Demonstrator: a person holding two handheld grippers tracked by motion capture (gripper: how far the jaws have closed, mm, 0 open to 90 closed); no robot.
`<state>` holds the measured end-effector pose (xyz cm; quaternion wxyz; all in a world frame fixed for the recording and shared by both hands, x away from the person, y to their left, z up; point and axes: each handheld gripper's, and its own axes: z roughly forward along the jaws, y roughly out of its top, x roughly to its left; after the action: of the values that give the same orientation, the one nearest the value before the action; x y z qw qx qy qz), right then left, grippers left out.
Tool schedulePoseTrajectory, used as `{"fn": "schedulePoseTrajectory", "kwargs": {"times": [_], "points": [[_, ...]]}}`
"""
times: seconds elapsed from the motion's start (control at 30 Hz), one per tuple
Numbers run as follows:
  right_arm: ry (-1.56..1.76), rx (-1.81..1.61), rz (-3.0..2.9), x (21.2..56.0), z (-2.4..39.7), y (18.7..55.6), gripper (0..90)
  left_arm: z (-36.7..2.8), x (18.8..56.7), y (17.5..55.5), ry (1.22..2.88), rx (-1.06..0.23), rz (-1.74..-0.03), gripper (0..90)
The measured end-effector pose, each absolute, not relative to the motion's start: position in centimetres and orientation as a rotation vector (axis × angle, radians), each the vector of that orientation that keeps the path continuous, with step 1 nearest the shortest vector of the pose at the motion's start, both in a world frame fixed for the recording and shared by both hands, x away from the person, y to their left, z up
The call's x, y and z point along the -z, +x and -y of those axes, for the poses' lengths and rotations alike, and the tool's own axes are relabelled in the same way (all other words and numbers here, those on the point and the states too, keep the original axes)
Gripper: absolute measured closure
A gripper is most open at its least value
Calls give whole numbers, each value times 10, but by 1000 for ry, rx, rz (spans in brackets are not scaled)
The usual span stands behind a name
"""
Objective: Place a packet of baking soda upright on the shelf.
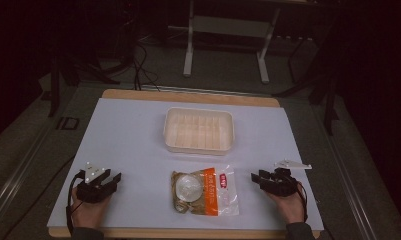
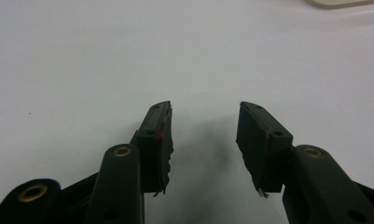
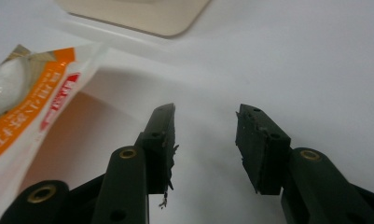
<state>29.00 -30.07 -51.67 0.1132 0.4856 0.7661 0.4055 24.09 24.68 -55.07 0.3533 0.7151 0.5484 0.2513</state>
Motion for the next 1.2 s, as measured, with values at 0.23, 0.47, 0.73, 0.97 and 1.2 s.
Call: {"fn": "schedulePoseTrajectory", "kwargs": {"times": [0.23, 0.47, 0.73, 0.97, 1.2], "points": [[1384, -1200, -2281, 513, 289, 288, 552, -246, 551, 241, 1850, -652, -1412, 548], [1345, -1224, -2307, 506, 279, 285, 534, -246, 551, 241, 1864, -656, -1410, 551], [1337, -1277, -2331, 504, 271, 284, 511, -245, 551, 242, 1868, -657, -1420, 540], [1314, -1291, -2358, 503, 260, 282, 505, -245, 551, 242, 1871, -655, -1419, 539], [1309, -1323, -2401, 504, 251, 281, 504, -245, 551, 242, 1874, -654, -1421, 538]]}}
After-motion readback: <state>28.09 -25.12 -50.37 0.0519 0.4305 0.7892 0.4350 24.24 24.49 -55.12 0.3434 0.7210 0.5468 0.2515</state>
